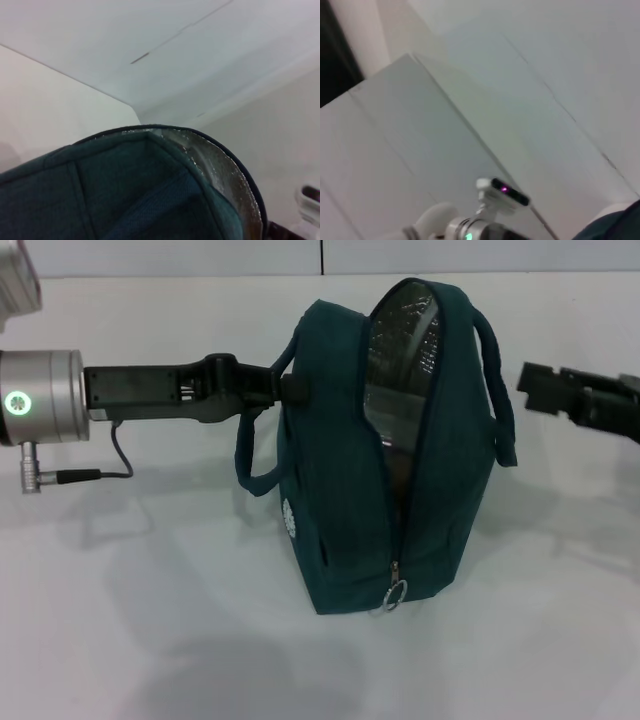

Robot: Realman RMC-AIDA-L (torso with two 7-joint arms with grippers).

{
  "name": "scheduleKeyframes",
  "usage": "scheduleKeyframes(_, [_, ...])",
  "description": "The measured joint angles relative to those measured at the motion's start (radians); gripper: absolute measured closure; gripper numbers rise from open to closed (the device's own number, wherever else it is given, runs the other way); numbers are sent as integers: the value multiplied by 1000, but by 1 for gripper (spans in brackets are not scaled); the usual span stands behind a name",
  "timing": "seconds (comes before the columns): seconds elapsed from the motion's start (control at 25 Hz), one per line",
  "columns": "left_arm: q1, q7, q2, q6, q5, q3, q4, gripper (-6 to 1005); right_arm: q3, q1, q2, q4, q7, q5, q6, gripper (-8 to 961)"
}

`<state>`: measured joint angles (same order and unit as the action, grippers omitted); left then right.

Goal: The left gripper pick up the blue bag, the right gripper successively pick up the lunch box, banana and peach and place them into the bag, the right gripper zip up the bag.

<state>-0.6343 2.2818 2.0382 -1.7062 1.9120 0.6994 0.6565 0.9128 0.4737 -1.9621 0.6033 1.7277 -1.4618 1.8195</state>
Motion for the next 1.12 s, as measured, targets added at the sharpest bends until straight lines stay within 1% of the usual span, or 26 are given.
scheduleKeyframes(0.04, [2,-1,0,2,0,0,0,965,-2,-14,-1,2,-30,-1,27,523])
scheduleKeyframes(0.16, [9,-2,-1,14,-3,0,0,965,14,-57,-8,3,-143,-31,95,366])
scheduleKeyframes(0.2, [13,-2,-1,16,-6,0,0,965,21,-74,-13,3,-189,-48,111,313])
scheduleKeyframes(0.24, [15,-2,0,17,-7,-3,0,965,30,-100,-27,0,-264,-86,123,261])
scheduleKeyframes(0.32, [16,-2,2,18,-8,-9,0,965,45,-130,-44,-20,-385,-131,116,236])
scheduleKeyframes(0.36, [17,-1,4,18,-11,-12,0,965,61,-140,-49,-45,-453,-146,105,224])
scheduleKeyframes(0.4, [18,0,5,17,-15,-14,0,965,61,-140,-49,-45,-453,-146,105,212])
scheduleKeyframes(0.44, [19,1,5,17,-16,-14,0,965,88,-146,-51,-111,-559,-150,81,199])
scheduleKeyframes(0.48, [20,2,6,16,-18,-14,0,965,100,-137,-51,-198,-654,-145,55,187])
scheduleKeyframes(0.56, [21,2,7,16,-19,-13,0,965,103,-110,-55,-321,-790,-143,-10,191])
scheduleKeyframes(0.76, [21,1,11,17,-19,-12,-1,965,106,-61,-65,-422,-866,-130,-132,199])
scheduleKeyframes(0.88, [21,0,12,18,-19,-12,-2,965,108,-24,-66,-485,-908,-106,-173,199])
scheduleKeyframes(1.04, [23,-2,12,18,-19,-12,-2,965,120,39,-66,-555,-910,-113,-239,199])
scheduleKeyframes(1.12, [22,-2,12,18,-19,-9,-2,965,136,58,-66,-573,-910,-114,-256,198])
